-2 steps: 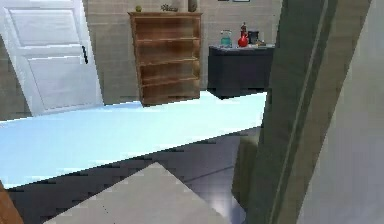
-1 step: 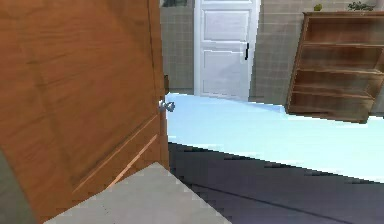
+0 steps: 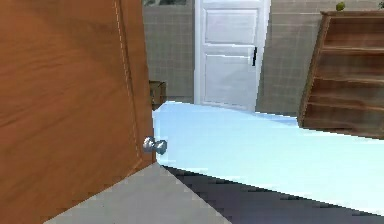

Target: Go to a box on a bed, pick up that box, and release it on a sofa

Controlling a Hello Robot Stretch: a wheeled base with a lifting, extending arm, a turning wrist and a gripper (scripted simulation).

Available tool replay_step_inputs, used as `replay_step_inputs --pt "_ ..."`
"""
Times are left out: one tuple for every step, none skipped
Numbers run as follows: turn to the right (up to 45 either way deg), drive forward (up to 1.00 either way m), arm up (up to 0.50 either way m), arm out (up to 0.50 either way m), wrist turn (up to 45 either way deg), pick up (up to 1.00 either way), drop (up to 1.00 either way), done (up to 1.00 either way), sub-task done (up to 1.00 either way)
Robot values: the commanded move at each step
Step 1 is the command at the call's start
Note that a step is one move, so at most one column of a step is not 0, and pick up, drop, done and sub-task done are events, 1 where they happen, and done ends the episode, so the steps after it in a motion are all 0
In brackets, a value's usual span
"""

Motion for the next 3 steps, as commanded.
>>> replay_step_inputs --pt "45.0 0.00 0.00 0.00 0.0 0.00 0.00 0.00 0.00" --pt "9.0 0.00 0.00 0.00 0.0 0.00 0.00 0.00 0.00" --pt "0.0 1.00 0.00 0.00 0.0 0.00 0.00 0.00 0.00"
